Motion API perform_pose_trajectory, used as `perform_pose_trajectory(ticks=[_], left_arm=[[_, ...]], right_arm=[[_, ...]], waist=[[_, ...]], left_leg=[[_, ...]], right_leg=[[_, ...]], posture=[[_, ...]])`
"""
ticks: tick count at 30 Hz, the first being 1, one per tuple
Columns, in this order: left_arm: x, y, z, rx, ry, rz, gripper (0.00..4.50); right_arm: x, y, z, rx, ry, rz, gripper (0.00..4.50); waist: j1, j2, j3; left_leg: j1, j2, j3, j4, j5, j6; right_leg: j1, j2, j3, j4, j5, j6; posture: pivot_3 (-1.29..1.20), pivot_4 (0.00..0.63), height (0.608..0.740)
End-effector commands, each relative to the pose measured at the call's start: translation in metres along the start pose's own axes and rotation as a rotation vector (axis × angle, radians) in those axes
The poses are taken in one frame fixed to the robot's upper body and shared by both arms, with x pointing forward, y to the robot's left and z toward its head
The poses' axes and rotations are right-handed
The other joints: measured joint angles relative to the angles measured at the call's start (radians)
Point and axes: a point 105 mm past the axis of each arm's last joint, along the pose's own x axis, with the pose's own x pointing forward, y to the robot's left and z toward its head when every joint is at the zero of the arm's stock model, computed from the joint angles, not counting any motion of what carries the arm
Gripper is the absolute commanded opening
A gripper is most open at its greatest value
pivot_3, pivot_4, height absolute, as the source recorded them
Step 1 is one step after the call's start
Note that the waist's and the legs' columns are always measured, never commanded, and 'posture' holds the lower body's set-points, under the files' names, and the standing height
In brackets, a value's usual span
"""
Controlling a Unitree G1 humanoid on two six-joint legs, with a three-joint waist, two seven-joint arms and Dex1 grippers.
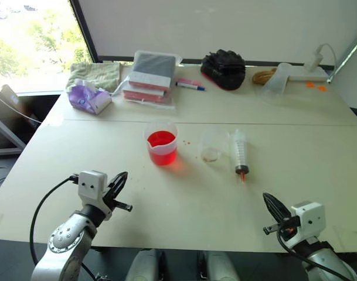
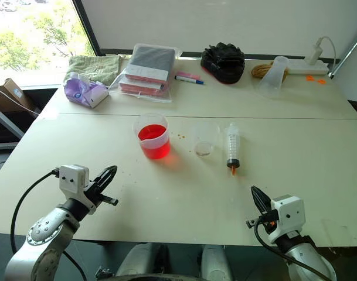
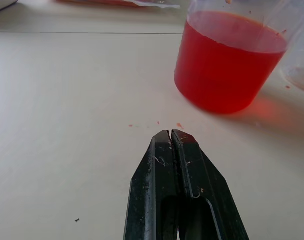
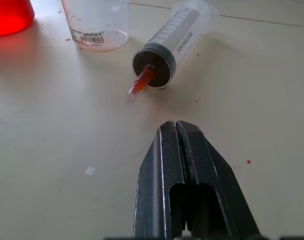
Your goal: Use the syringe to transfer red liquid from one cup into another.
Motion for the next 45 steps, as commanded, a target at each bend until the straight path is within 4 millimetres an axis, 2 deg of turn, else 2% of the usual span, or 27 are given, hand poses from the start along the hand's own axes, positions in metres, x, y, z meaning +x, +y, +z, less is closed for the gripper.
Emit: perform_pose_trajectory(ticks=[1, 3, 9, 21, 30, 35, 37, 39, 42, 45], left_arm=[[-0.003, -0.003, 0.013, 0.025, -0.049, -0.003, 0.00], [-0.002, -0.003, 0.015, -0.015, -0.063, 0.010, 0.00], [-0.001, -0.005, 0.015, 0.006, -0.061, -0.008, 0.00], [0.001, -0.006, 0.013, 0.000, -0.060, -0.018, 0.00], [0.003, -0.009, 0.012, -0.001, -0.059, -0.033, 0.00], [0.006, -0.008, 0.012, -0.002, -0.058, -0.038, 0.00], [0.009, -0.008, 0.012, -0.003, -0.059, -0.042, 0.00], [0.014, -0.007, 0.012, -0.002, -0.059, -0.058, 0.00], [0.022, -0.009, 0.011, 0.000, -0.051, -0.089, 0.00], [0.027, -0.013, 0.012, 0.007, -0.058, -0.118, 0.00]], right_arm=[[0.000, -0.011, 0.007, -0.036, -0.042, -0.004, 0.00], [0.002, -0.016, 0.007, -0.040, -0.048, -0.006, 0.00], [0.010, -0.027, 0.011, -0.054, -0.063, -0.004, 0.00], [0.024, -0.018, 0.040, -0.073, -0.082, 0.015, 0.00], [0.026, -0.020, 0.047, -0.085, -0.062, 0.015, 0.00], [0.030, -0.016, 0.053, -0.068, -0.028, 0.100, 0.00], [0.038, -0.025, 0.059, -0.015, -0.009, 0.108, 0.00], [0.050, -0.039, 0.077, -0.063, -0.002, 0.190, 0.00], [0.070, -0.074, 0.106, -0.071, 0.035, 0.200, 0.00], [0.088, -0.090, 0.133, -0.133, 0.124, 0.231, 0.00]], waist=[[0.000, 0.000, 0.000], [0.000, 0.000, 0.000], [0.001, 0.001, 0.000], [0.000, 0.001, 0.000], [0.001, 0.001, 0.000], [0.000, 0.000, 0.000], [-0.001, 0.000, 0.000], [-0.005, 0.000, 0.000], [-0.001, 0.000, 0.000], [0.001, 0.001, 0.000]], left_leg=[[0.000, 0.000, 0.000, 0.000, 0.000, 0.000], [0.000, 0.000, 0.000, 0.000, 0.000, 0.000], [0.000, 0.000, 0.000, 0.000, 0.000, 0.000], [0.000, 0.000, 0.000, 0.000, 0.000, 0.000], [0.000, 0.000, 0.000, 0.000, 0.000, 0.000], [0.001, 0.000, 0.000, 0.000, 0.000, 0.000], [0.002, 0.000, 0.000, 0.001, 0.000, 0.000], [0.003, 0.000, 0.001, 0.001, 0.000, 0.000], [0.004, -0.001, 0.001, 0.002, 0.001, 0.002], [0.004, -0.001, 0.001, 0.002, 0.001, 0.002]], right_leg=[[0.000, 0.000, 0.000, 0.000, 0.000, 0.000], [0.000, 0.000, 0.000, 0.000, 0.000, 0.000], [0.000, 0.000, 0.000, 0.000, 0.000, 0.000], [0.000, 0.000, 0.000, 0.000, 0.000, 0.000], [0.001, 0.000, 0.000, 0.000, 0.000, 0.000], [0.001, 0.001, 0.000, 0.001, 0.000, 0.000], [0.002, 0.001, 0.000, 0.001, 0.000, 0.000], [0.003, 0.001, 0.000, 0.001, 0.000, 0.000], [0.005, 0.001, 0.000, 0.001, 0.000, 0.000], [0.005, 0.001, -0.001, 0.001, 0.000, 0.000]], posture=[[0.00, 0.150, 0.740], [0.00, 0.150, 0.740], [0.00, 0.150, 0.740], [0.00, 0.150, 0.740], [0.00, 0.150, 0.740], [0.00, 0.150, 0.740], [0.00, 0.150, 0.740], [0.00, 0.150, 0.740], [0.00, 0.150, 0.740], [0.00, 0.150, 0.740]])
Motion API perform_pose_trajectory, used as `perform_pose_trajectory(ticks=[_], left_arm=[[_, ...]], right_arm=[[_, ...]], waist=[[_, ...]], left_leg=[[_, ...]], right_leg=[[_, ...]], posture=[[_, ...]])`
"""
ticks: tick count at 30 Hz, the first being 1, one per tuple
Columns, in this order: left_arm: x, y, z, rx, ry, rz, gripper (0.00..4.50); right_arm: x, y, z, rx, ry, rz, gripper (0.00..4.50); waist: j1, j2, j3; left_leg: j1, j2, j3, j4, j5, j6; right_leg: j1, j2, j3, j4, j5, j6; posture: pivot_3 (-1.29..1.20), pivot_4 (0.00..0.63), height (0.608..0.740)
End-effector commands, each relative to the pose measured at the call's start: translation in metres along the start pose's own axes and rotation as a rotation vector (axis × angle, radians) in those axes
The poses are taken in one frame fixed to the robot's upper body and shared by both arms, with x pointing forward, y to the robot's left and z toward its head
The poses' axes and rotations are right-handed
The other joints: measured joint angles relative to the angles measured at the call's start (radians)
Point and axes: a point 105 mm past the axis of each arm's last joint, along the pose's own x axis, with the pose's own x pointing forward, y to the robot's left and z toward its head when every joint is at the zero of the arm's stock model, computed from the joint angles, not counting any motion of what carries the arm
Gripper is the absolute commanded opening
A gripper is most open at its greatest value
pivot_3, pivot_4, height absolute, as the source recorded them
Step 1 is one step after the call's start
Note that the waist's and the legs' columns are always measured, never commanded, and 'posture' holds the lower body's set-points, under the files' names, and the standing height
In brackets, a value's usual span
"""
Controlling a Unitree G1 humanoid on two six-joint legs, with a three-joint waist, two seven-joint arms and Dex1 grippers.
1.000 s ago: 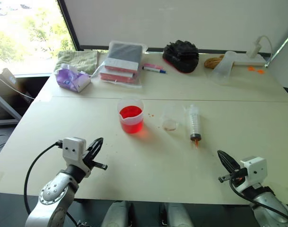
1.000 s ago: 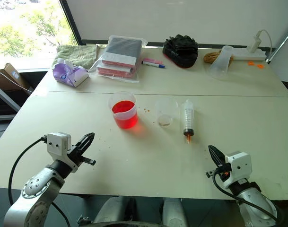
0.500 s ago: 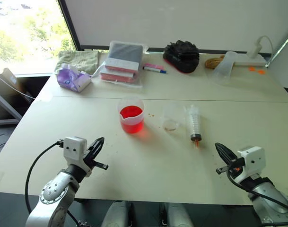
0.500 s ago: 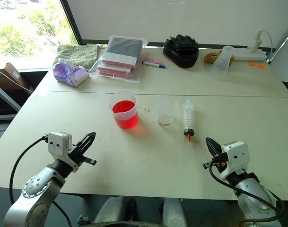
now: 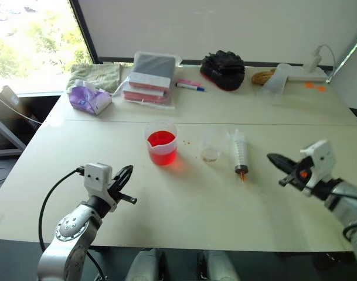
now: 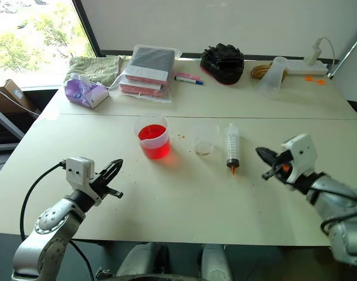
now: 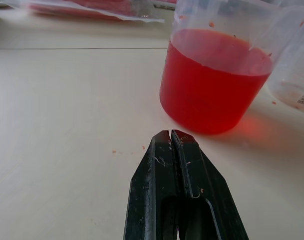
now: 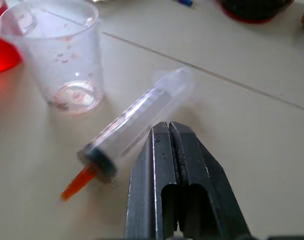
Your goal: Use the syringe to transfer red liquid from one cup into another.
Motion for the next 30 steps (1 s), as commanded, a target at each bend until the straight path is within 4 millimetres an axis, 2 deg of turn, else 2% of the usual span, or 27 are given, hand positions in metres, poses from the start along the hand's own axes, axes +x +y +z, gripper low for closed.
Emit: perform_pose_trajectory(ticks=[1, 4, 6, 7, 9, 12, 13, 14, 15, 18, 19, 22, 25, 28, 30], left_arm=[[0.005, -0.007, 0.005, 0.020, -0.029, -0.039, 0.00], [0.009, -0.008, 0.006, 0.017, -0.038, -0.039, 0.00], [0.011, -0.008, 0.007, 0.020, -0.046, -0.034, 0.00], [0.011, -0.007, 0.008, 0.021, -0.049, -0.031, 0.00], [0.013, -0.007, 0.008, 0.021, -0.055, -0.025, 0.00], [0.013, -0.007, 0.009, 0.021, -0.062, -0.017, 0.00], [0.013, -0.006, 0.009, 0.022, -0.063, -0.015, 0.00], [0.013, -0.006, 0.009, 0.022, -0.064, -0.012, 0.00], [0.013, -0.006, 0.010, 0.021, -0.065, -0.009, 0.00], [0.012, -0.005, 0.010, 0.021, -0.066, 0.001, 0.00], [0.012, -0.005, 0.010, 0.021, -0.067, 0.005, 0.00], [0.011, -0.004, 0.010, 0.020, -0.068, 0.010, 0.00], [0.011, -0.004, 0.011, 0.019, -0.069, 0.013, 0.00], [0.012, -0.005, 0.012, 0.021, -0.071, 0.015, 0.00], [0.013, -0.004, 0.013, 0.019, -0.076, 0.020, 0.00]], right_arm=[[0.006, -0.015, 0.022, -0.020, 0.071, 0.031, 0.00], [0.013, -0.015, 0.037, 0.000, 0.151, 0.077, 0.00], [0.008, -0.008, 0.032, -0.022, 0.372, 0.143, 0.00], [0.006, -0.005, 0.033, -0.054, 0.427, 0.179, 0.00], [0.007, 0.001, 0.050, -0.074, 0.435, 0.255, 0.00], [0.017, -0.007, 0.066, -0.138, 0.468, 0.243, 0.00], [0.019, -0.008, 0.065, -0.159, 0.498, 0.244, 0.51], [0.020, -0.011, 0.062, -0.155, 0.534, 0.235, 0.54], [0.022, -0.011, 0.062, -0.146, 0.558, 0.234, 0.92], [0.032, -0.002, 0.068, -0.084, 0.584, 0.248, 2.37], [0.035, 0.001, 0.070, -0.072, 0.589, 0.250, 3.08], [0.041, 0.005, 0.071, -0.033, 0.610, 0.237, 4.36], [0.045, 0.007, 0.069, 0.026, 0.660, 0.209, 4.45], [0.051, 0.009, 0.070, 0.174, 0.748, 0.144, 4.45], [0.059, 0.002, 0.064, 0.291, 0.811, 0.052, 4.45]], waist=[[0.001, 0.000, 0.000], [0.001, 0.000, 0.000], [0.000, 0.001, 0.001], [0.001, 0.002, 0.001], [-0.001, 0.001, 0.001], [-0.009, 0.002, 0.001], [-0.008, 0.002, 0.001], [-0.008, 0.002, 0.001], [-0.007, 0.002, 0.001], [-0.006, 0.002, 0.001], [-0.006, 0.002, 0.001], [-0.006, 0.002, 0.001], [-0.002, 0.002, 0.001], [-0.006, 0.002, 0.001], [-0.015, 0.002, 0.001]], left_leg=[[-0.001, 0.000, 0.000, 0.000, 0.000, 0.000], [-0.002, 0.001, -0.002, -0.002, 0.000, 0.000], [-0.003, 0.001, -0.001, -0.001, 0.000, 0.000], [-0.004, 0.000, -0.001, -0.001, 0.000, 0.000], [-0.005, 0.000, -0.001, 0.000, 0.000, 0.000], [-0.005, 0.000, -0.001, -0.001, 0.000, 0.000], [-0.005, 0.000, -0.001, -0.001, 0.000, 0.000], [-0.005, 0.000, -0.001, -0.001, 0.000, 0.000], [-0.005, 0.000, -0.001, -0.001, 0.000, 0.000], [-0.007, 0.000, 0.000, -0.001, 0.000, 0.000], [-0.008, 0.000, 0.000, -0.001, 0.000, 0.000], [-0.010, 0.000, 0.000, -0.002, 0.000, -0.001], [-0.011, 0.000, 0.000, -0.002, 0.000, -0.001], [-0.011, 0.000, 0.001, -0.002, 0.000, -0.001], [-0.010, 0.000, 0.001, -0.002, 0.000, -0.002]], right_leg=[[-0.001, 0.000, 0.000, 0.000, 0.000, 0.000], [-0.001, 0.000, -0.002, 0.000, 0.000, 0.001], [-0.002, 0.000, -0.002, 0.000, 0.001, 0.001], [-0.002, -0.001, -0.002, 0.000, 0.000, 0.001], [-0.004, -0.002, -0.002, -0.001, 0.000, 0.000], [-0.005, -0.002, 0.000, -0.001, 0.000, 0.000], [-0.005, -0.002, 0.000, -0.001, 0.000, 0.000], [-0.005, -0.002, 0.000, -0.001, 0.000, 0.000], [-0.005, -0.002, 0.000, -0.001, 0.000, 0.000], [-0.008, -0.002, 0.000, -0.001, 0.000, 0.000], [-0.010, -0.002, 0.001, -0.001, 0.000, 0.000], [-0.013, -0.002, 0.001, 0.000, 0.000, 0.000], [-0.013, -0.002, 0.001, 0.000, 0.000, 0.000], [-0.013, -0.002, 0.002, 0.000, 0.001, -0.001], [-0.014, -0.002, 0.002, 0.001, 0.002, -0.002]], posture=[[0.00, 0.150, 0.740], [0.00, 0.150, 0.740], [0.00, 0.150, 0.740], [0.00, 0.150, 0.740], [0.00, 0.150, 0.740], [0.00, 0.150, 0.740], [0.00, 0.150, 0.740], [0.00, 0.150, 0.740], [0.00, 0.150, 0.740], [0.00, 0.150, 0.740], [0.00, 0.150, 0.740], [0.00, 0.150, 0.740], [0.00, 0.150, 0.740], [0.00, 0.150, 0.740], [0.00, 0.150, 0.740]])
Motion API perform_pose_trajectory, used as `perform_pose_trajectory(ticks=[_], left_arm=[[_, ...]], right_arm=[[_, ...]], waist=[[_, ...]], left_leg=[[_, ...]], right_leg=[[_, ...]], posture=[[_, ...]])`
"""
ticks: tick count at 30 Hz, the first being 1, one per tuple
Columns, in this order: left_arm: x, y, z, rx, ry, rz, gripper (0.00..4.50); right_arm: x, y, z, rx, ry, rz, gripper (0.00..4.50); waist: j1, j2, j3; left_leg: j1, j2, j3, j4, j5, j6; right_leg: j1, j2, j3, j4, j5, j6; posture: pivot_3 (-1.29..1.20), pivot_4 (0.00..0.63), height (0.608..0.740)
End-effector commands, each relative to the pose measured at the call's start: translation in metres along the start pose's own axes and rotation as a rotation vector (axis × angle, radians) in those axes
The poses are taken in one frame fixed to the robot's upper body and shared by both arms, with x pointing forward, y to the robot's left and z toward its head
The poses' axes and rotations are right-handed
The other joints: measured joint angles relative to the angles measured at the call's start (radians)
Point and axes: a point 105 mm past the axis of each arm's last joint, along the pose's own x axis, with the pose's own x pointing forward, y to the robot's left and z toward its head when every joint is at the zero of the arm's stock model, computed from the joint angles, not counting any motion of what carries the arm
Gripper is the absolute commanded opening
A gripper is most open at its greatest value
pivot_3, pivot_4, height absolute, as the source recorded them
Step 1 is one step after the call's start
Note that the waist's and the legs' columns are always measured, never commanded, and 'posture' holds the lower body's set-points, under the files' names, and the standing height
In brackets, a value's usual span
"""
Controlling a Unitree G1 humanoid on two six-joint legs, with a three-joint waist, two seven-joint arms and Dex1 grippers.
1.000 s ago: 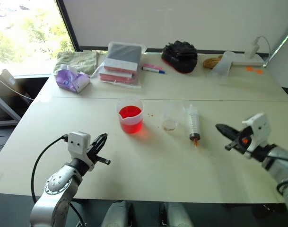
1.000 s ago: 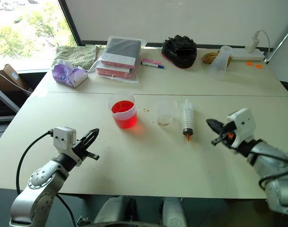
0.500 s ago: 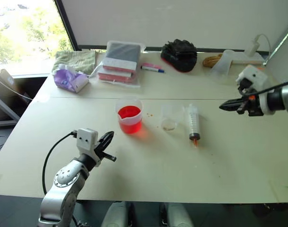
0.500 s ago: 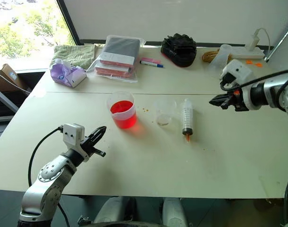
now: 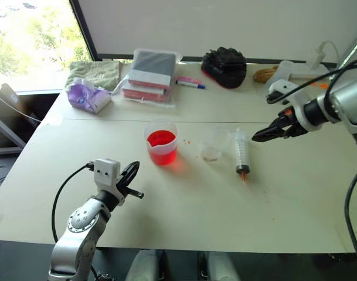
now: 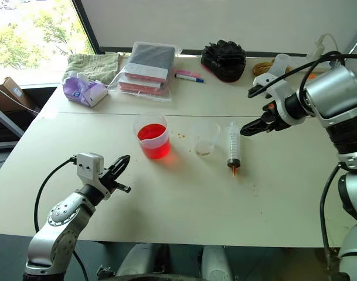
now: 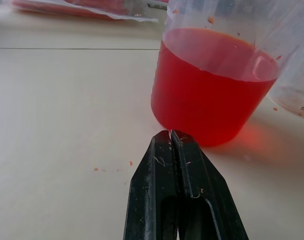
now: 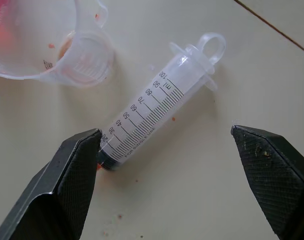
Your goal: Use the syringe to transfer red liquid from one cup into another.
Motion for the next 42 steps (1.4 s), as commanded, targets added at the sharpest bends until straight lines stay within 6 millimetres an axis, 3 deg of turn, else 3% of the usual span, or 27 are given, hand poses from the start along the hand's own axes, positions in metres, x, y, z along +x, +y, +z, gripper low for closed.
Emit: perform_pose_trajectory(ticks=[1, 9, 18, 27, 42], left_arm=[[0.001, 0.000, 0.014, 0.027, -0.051, 0.008, 0.00], [0.002, 0.000, 0.016, 0.027, -0.056, 0.015, 0.00], [0.001, 0.000, 0.017, 0.027, -0.060, 0.028, 0.00], [-0.003, 0.003, 0.019, 0.031, -0.065, 0.057, 0.00], [-0.004, 0.004, 0.023, 0.035, -0.075, 0.073, 0.00]], right_arm=[[-0.002, -0.015, 0.003, 0.200, 0.049, -0.085, 4.45], [0.028, 0.000, 0.015, 0.358, 0.161, -0.099, 4.45], [0.041, 0.023, 0.027, 0.369, 0.204, -0.109, 4.45], [0.062, 0.024, 0.011, 0.386, 0.287, -0.184, 4.45], [0.090, 0.015, -0.005, 0.402, 0.265, -0.250, 4.45]], waist=[[-0.009, 0.000, 0.000], [-0.021, 0.001, 0.000], [-0.020, 0.001, 0.000], [-0.022, 0.001, 0.000], [-0.021, 0.002, -0.001]], left_leg=[[0.000, 0.000, 0.000, 0.000, 0.000, 0.000], [-0.004, 0.000, 0.001, -0.001, 0.002, -0.002], [-0.005, 0.000, 0.001, 0.000, 0.002, -0.002], [-0.005, 0.000, 0.001, 0.000, 0.002, -0.002], [-0.005, 0.000, 0.001, 0.000, 0.002, -0.002]], right_leg=[[0.000, 0.000, 0.000, 0.000, 0.000, 0.000], [-0.005, 0.000, -0.001, 0.002, 0.003, 0.003], [-0.005, 0.000, -0.001, 0.002, 0.003, 0.004], [-0.005, 0.000, -0.001, 0.002, 0.003, 0.004], [-0.005, 0.001, -0.001, 0.002, 0.003, 0.004]], posture=[[0.00, 0.150, 0.740], [0.00, 0.150, 0.740], [0.00, 0.150, 0.740], [0.00, 0.150, 0.740], [0.00, 0.150, 0.740]])
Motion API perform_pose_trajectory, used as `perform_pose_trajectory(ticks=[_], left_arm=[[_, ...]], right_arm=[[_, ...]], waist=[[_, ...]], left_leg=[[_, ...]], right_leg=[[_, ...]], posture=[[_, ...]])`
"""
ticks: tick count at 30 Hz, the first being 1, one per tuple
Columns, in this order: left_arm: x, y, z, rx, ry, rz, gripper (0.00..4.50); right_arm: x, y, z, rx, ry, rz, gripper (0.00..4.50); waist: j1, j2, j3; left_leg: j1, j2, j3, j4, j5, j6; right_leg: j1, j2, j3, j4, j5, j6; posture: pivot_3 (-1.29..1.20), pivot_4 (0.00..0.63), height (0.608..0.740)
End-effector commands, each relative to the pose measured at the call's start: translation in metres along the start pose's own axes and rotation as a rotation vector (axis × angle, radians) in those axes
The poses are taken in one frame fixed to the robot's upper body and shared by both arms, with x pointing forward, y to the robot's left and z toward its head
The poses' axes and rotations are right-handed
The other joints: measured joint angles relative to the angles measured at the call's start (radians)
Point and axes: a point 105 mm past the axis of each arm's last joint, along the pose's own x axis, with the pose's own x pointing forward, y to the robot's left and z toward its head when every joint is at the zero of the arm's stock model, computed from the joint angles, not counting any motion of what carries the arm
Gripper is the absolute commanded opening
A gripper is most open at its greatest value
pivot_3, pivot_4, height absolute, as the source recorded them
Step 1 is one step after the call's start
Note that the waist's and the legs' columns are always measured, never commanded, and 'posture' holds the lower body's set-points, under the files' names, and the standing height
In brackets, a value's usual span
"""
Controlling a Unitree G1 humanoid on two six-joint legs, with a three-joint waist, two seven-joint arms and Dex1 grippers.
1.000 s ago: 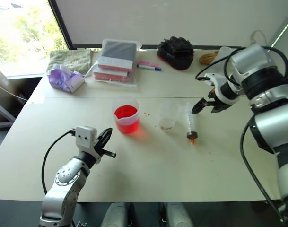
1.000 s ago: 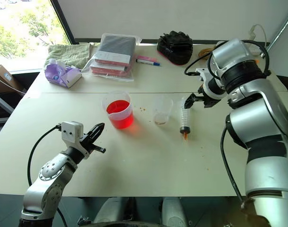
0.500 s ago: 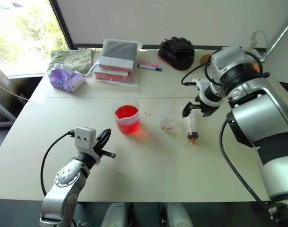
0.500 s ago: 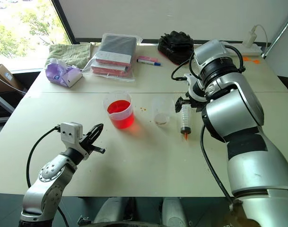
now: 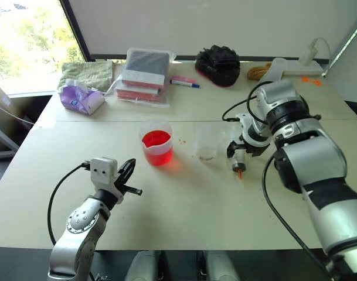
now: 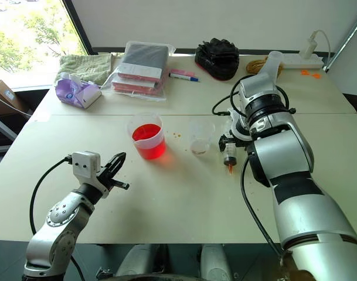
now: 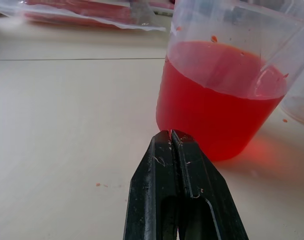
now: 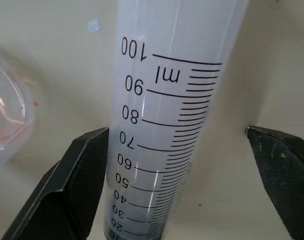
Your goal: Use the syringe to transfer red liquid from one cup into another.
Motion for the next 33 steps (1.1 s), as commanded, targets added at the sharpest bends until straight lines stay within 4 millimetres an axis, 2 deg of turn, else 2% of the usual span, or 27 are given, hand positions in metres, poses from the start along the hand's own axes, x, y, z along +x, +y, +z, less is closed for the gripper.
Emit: perform_pose_trajectory(ticks=[1, 6, 7, 9, 13, 14, 19, 22, 26, 30, 32, 33], left_arm=[[-0.001, 0.000, 0.014, 0.024, -0.046, 0.004, 0.00], [-0.002, 0.000, 0.014, 0.025, -0.046, 0.007, 0.00], [-0.003, 0.000, 0.014, 0.026, -0.045, 0.007, 0.00], [-0.003, 0.000, 0.014, 0.026, -0.043, 0.007, 0.00], [-0.003, -0.001, 0.014, 0.030, -0.043, -0.002, 0.00], [-0.002, -0.002, 0.014, 0.031, -0.043, -0.006, 0.00], [-0.001, -0.002, 0.014, 0.031, -0.042, -0.014, 0.00], [0.000, -0.003, 0.013, 0.029, -0.038, -0.025, 0.00], [0.002, -0.006, 0.012, 0.029, -0.029, -0.062, 0.00], [0.007, -0.008, 0.011, 0.023, -0.007, -0.121, 0.00], [0.010, -0.006, 0.012, 0.017, -0.002, -0.144, 0.00], [0.012, -0.006, 0.014, 0.022, 0.000, -0.173, 0.00]], right_arm=[[-0.005, 0.001, 0.007, 0.003, -0.050, -0.010, 4.45], [-0.003, 0.000, 0.008, 0.016, -0.068, -0.017, 4.45], [-0.003, 0.000, 0.008, 0.017, -0.068, -0.016, 4.22], [-0.002, 0.000, 0.008, 0.020, -0.070, -0.018, 3.66], [-0.002, -0.003, 0.007, 0.029, -0.070, -0.016, 1.71], [-0.002, -0.004, 0.007, 0.034, -0.067, -0.015, 1.45], [-0.002, -0.011, 0.004, 0.057, -0.051, -0.024, 1.44], [-0.011, -0.021, 0.007, 0.097, -0.078, -0.034, 1.44], [-0.039, -0.046, 0.020, 0.169, -0.194, -0.067, 1.44], [-0.069, -0.080, 0.040, 0.167, -0.409, -0.196, 1.44], [-0.080, -0.090, 0.050, 0.169, -0.503, -0.222, 1.44], [-0.093, -0.092, 0.061, 0.175, -0.609, -0.212, 1.44]], waist=[[0.000, 0.000, 0.000], [0.000, 0.000, 0.000], [0.000, 0.000, 0.000], [0.000, 0.000, 0.000], [0.001, 0.000, 0.000], [0.001, 0.000, 0.000], [0.003, 0.000, 0.000], [0.007, 0.000, 0.000], [0.008, 0.000, 0.000], [0.006, 0.000, 0.000], [0.004, 0.000, 0.000], [0.001, 0.000, 0.000]], left_leg=[[0.000, 0.000, 0.000, 0.000, 0.000, 0.000], [0.000, 0.000, 0.000, 0.000, 0.000, 0.000], [0.000, 0.000, 0.000, 0.000, 0.000, 0.000], [0.000, 0.000, 0.000, 0.000, 0.000, 0.000], [0.000, 0.000, 0.000, 0.000, 0.000, 0.000], [0.000, 0.000, 0.000, 0.000, 0.000, 0.000], [0.000, 0.000, 0.000, 0.000, 0.000, 0.001], [0.000, 0.000, 0.000, 0.001, 0.001, 0.001], [-0.001, 0.000, 0.000, 0.001, 0.001, 0.001], [-0.001, 0.000, 0.000, 0.001, 0.001, 0.001], [-0.001, 0.000, 0.000, 0.001, 0.001, 0.002], [0.000, 0.000, 0.000, 0.001, 0.001, 0.002]], right_leg=[[0.000, 0.000, 0.000, 0.000, 0.000, 0.000], [0.000, 0.000, 0.000, 0.000, 0.000, 0.000], [0.000, 0.000, 0.000, 0.000, 0.000, 0.000], [0.000, 0.001, 0.000, 0.000, 0.000, 0.000], [0.001, 0.001, 0.000, 0.000, 0.000, 0.000], [0.001, 0.001, 0.000, 0.000, 0.000, 0.000], [0.001, 0.001, 0.000, 0.000, 0.000, 0.000], [0.002, 0.001, -0.001, 0.000, 0.000, 0.000], [0.002, 0.001, -0.001, 0.000, 0.000, 0.000], [0.001, 0.001, -0.001, 0.000, 0.000, 0.000], [0.001, 0.002, -0.001, 0.000, 0.000, 0.000], [0.001, 0.002, -0.001, 0.000, 0.000, 0.000]], posture=[[0.00, 0.150, 0.740], [0.00, 0.150, 0.740], [0.00, 0.150, 0.740], [0.00, 0.150, 0.740], [0.00, 0.150, 0.740], [0.00, 0.150, 0.740], [0.00, 0.150, 0.740], [0.00, 0.150, 0.740], [0.00, 0.150, 0.740], [0.00, 0.150, 0.740], [0.00, 0.150, 0.740], [0.00, 0.150, 0.740]])
